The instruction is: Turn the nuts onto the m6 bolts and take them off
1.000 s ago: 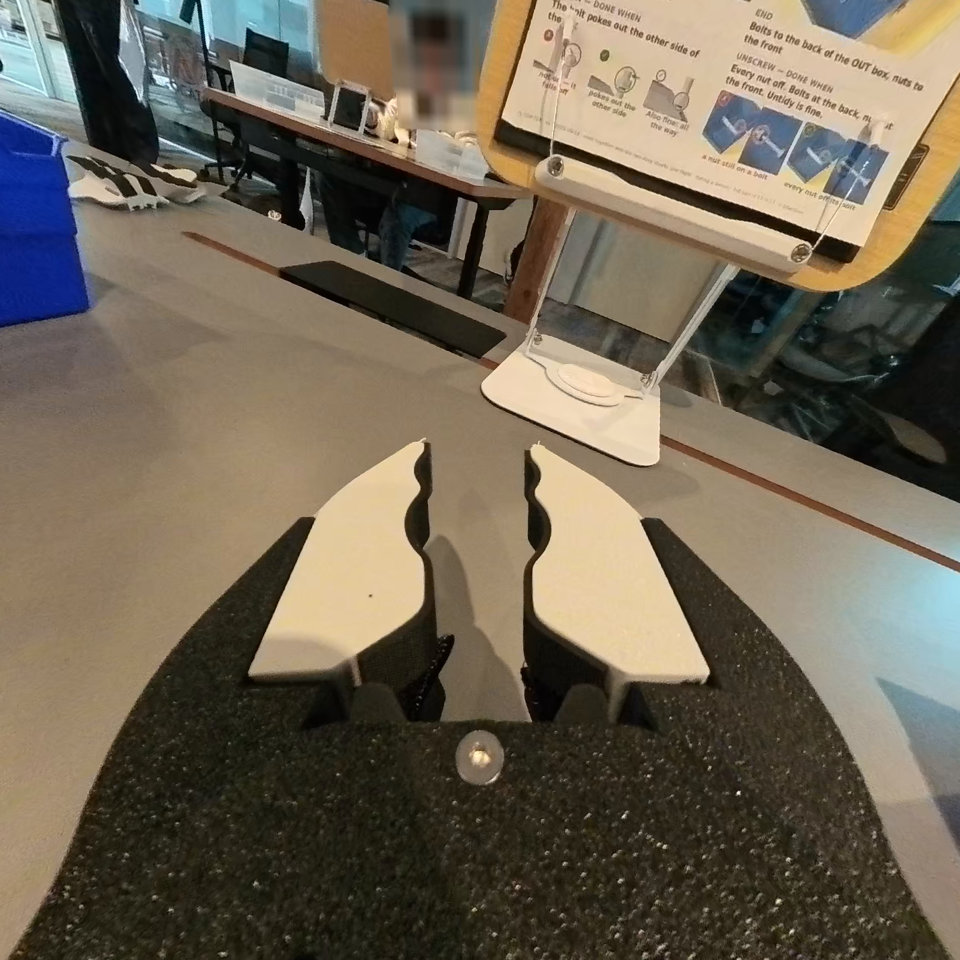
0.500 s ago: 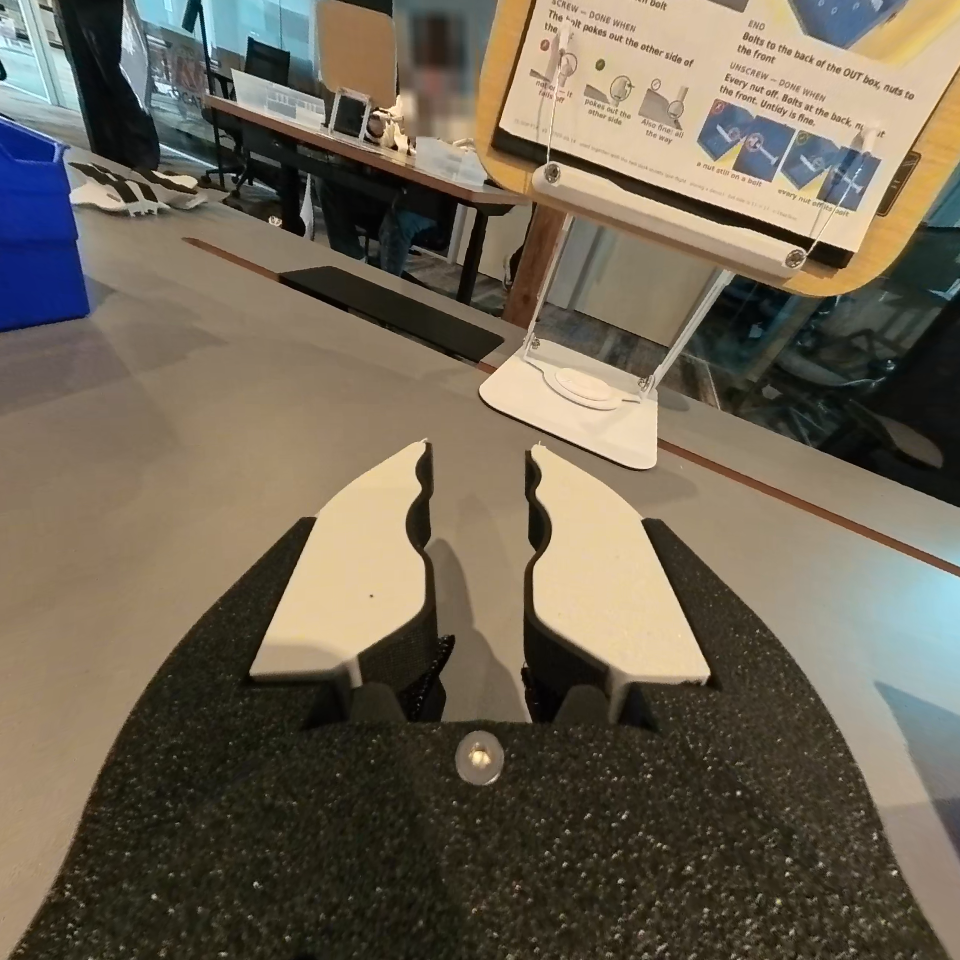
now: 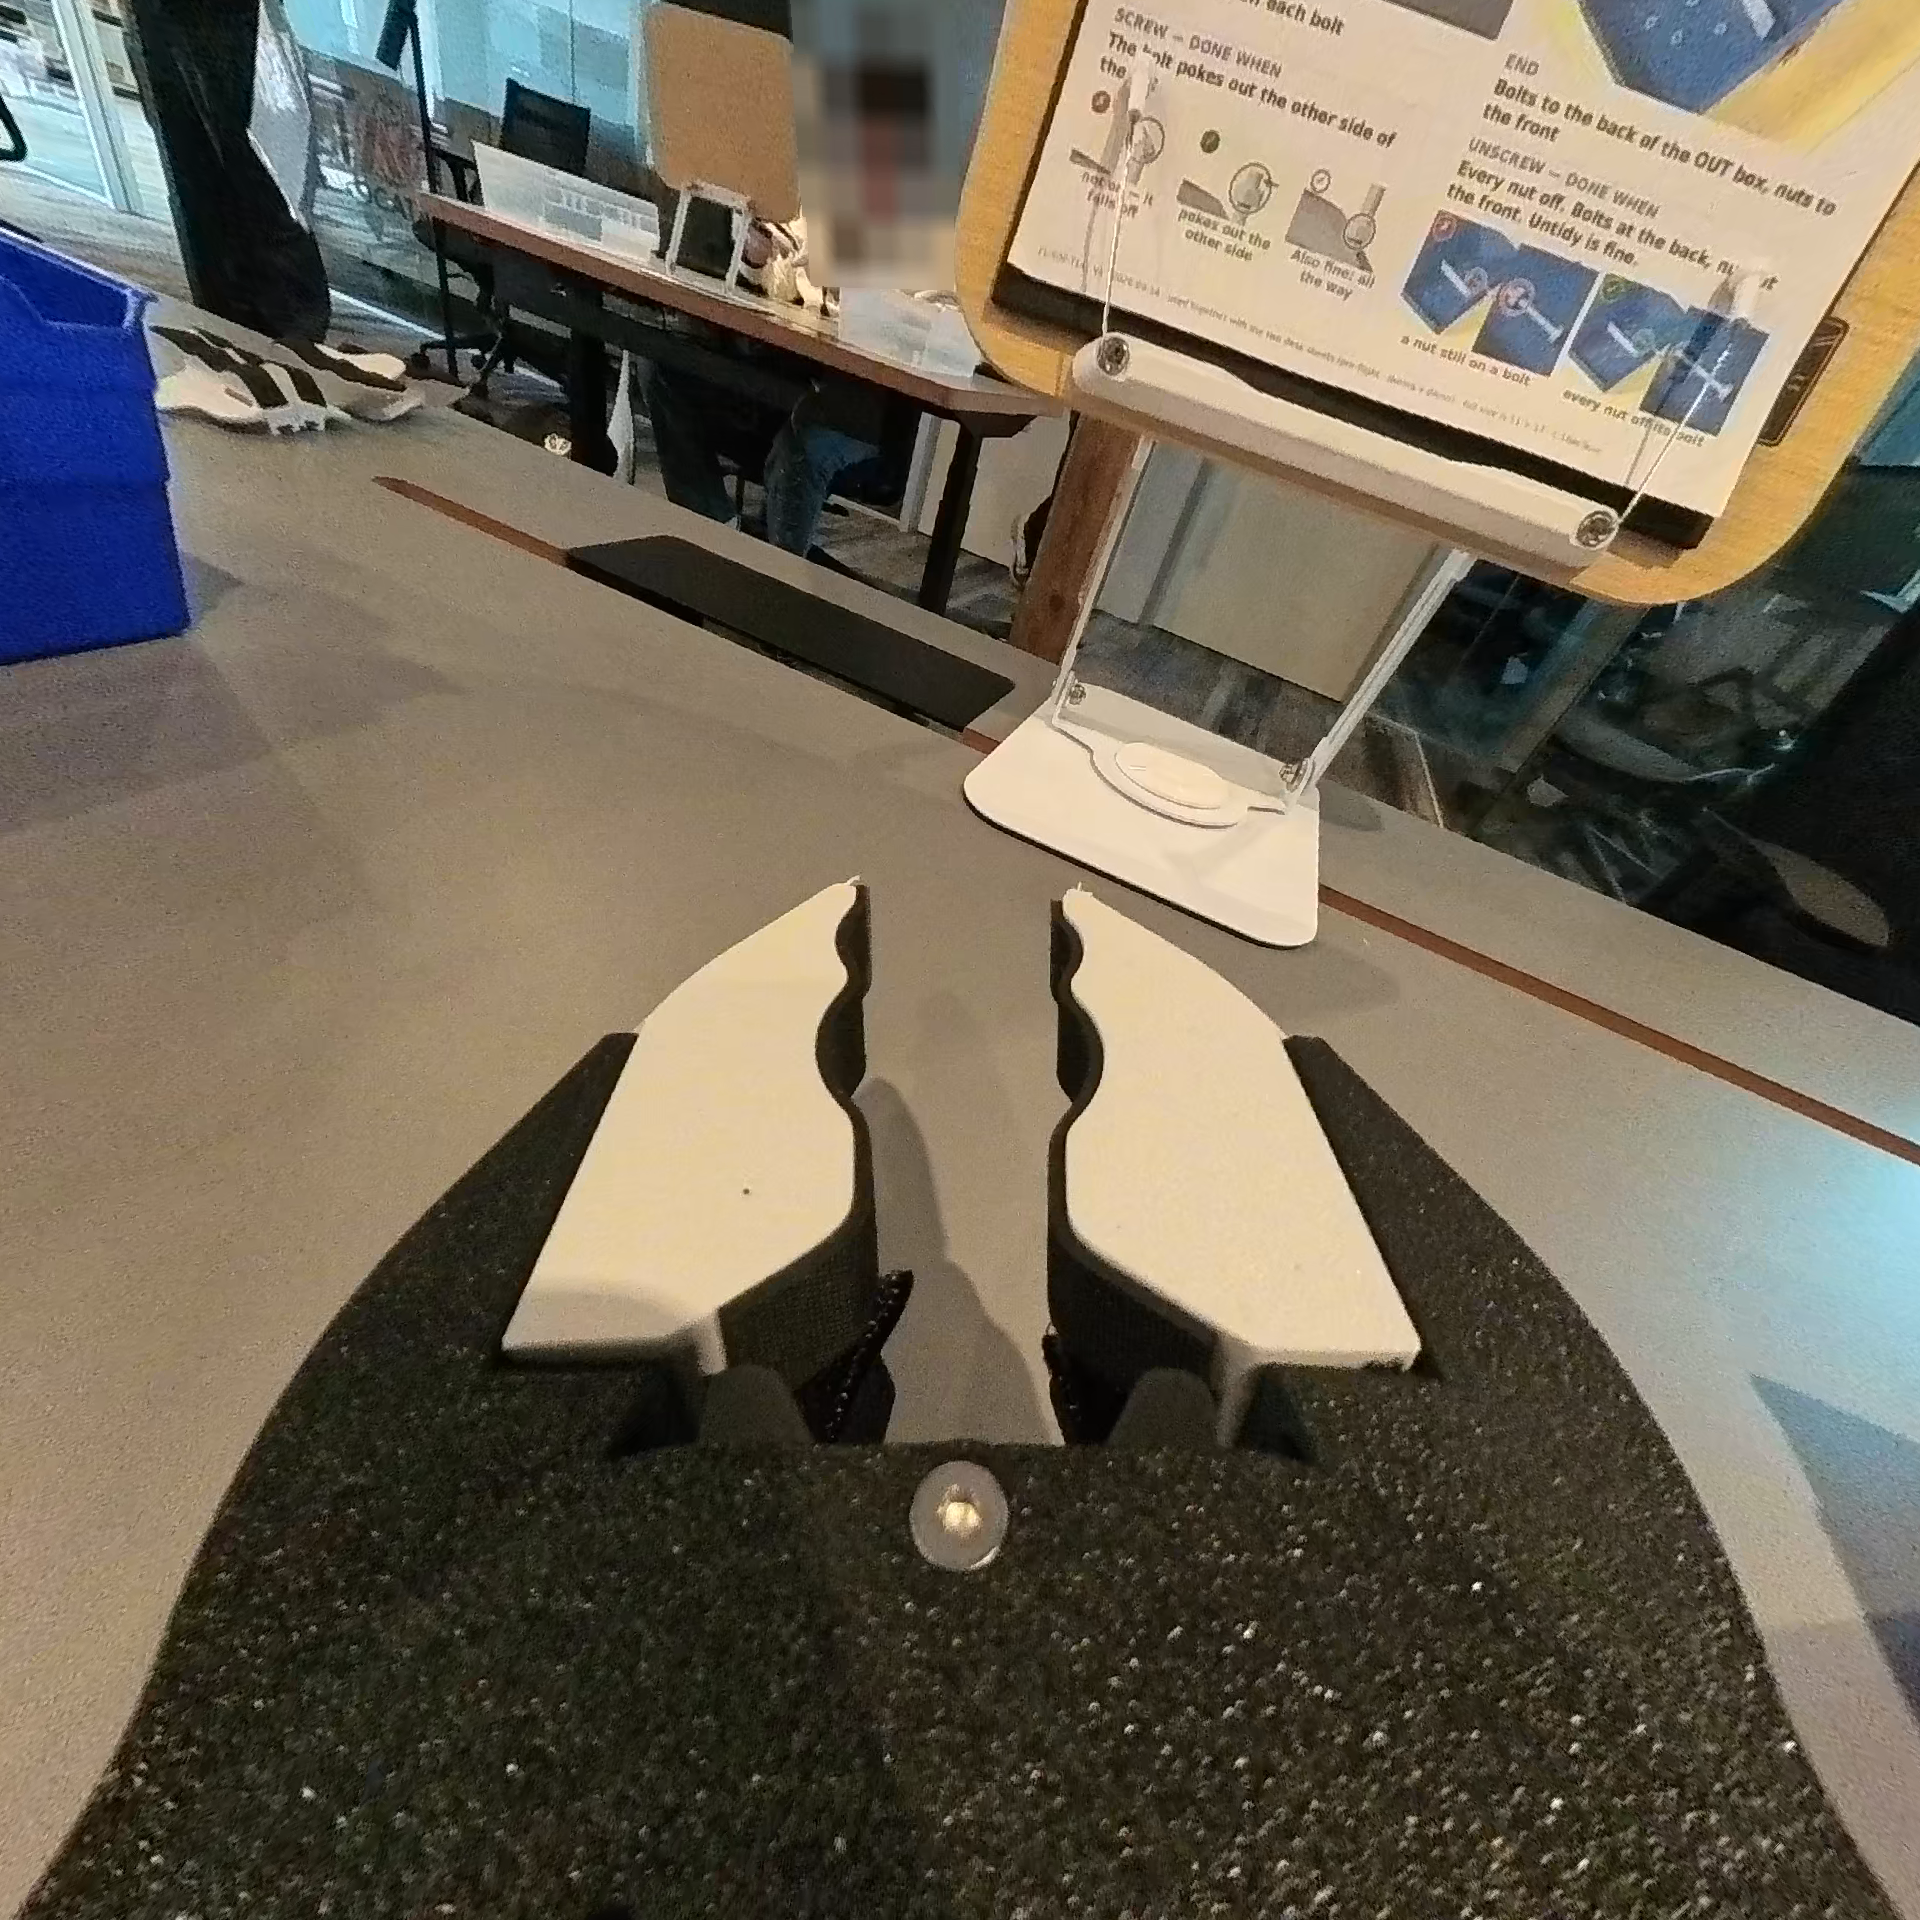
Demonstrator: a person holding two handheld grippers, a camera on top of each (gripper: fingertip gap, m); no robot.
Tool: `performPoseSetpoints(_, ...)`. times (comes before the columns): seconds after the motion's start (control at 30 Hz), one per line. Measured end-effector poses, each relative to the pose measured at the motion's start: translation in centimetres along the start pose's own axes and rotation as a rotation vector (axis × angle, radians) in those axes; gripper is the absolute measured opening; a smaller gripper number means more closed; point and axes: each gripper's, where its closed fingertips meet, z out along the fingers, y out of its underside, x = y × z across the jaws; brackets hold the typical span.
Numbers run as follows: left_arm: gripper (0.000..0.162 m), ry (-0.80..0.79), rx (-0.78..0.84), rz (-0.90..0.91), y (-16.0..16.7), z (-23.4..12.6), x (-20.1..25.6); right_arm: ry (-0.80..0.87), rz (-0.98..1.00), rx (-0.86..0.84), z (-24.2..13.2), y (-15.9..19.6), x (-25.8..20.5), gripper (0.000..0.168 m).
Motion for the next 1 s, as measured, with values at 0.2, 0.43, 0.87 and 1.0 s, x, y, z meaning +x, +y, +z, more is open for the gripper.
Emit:
performPoseSetpoints(0.2,0.004,-0.069,0.123,0.094,-1.0,-4.3,0.6,0.007,-0.002,0.012,-0.1,-0.3,0.2,0.033)
performPoseSetpoints(0.43,0.003,-0.020,0.319,0.404,-2.8,-10.6,11.8,0.042,-0.018,0.028,-0.4,-0.7,1.0,0.032)
performPoseSetpoints(0.87,0.003,0.033,0.016,0.960,-0.6,0.9,29.6,0.119,0.040,0.060,-1.2,-0.9,4.3,0.031)
performPoseSetpoints(1.0,0.003,0.016,-0.072,1.007,0.0,4.2,29.9,0.127,0.031,0.065,-1.3,-1.1,4.5,0.030)
